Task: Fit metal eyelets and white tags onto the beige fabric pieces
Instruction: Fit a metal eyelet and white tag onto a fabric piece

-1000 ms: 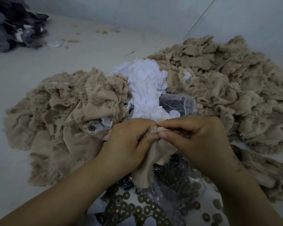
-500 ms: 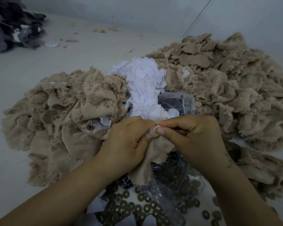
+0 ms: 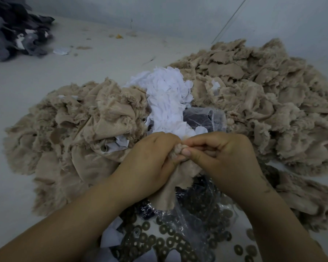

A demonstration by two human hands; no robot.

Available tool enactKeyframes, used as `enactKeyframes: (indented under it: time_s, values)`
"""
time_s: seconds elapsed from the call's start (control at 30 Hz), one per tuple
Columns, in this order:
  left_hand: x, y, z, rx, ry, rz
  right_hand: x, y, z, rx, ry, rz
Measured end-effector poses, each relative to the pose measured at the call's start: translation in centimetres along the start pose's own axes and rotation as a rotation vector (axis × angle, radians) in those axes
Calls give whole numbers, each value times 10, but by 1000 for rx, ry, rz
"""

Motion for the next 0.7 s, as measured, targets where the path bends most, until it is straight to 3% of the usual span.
enactKeyframes:
  time_s: [0.1, 0.23, 0.43, 0.7]
  values:
    - [-1, 0, 0, 5, -23, 18, -1, -1, 0, -2, -32, 10]
    - [9, 8, 5, 124, -245, 39, -2, -2, -2, -10, -68, 13]
    - [9, 11, 9, 161, -83, 254, -4, -3, 1, 79, -198, 5]
    - [7, 11, 5, 170, -250, 145, -1, -3, -3, -22, -52, 52]
Point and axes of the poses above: each hand's wrist, its own y-axis towards the middle knuckle, its own x-axis out of the back of the hand, z = x × y, the point moved 2 cm from there along y, towards the middle knuckle, and after that the axes turned 10 degrees about -y, right-handed, at the moved point
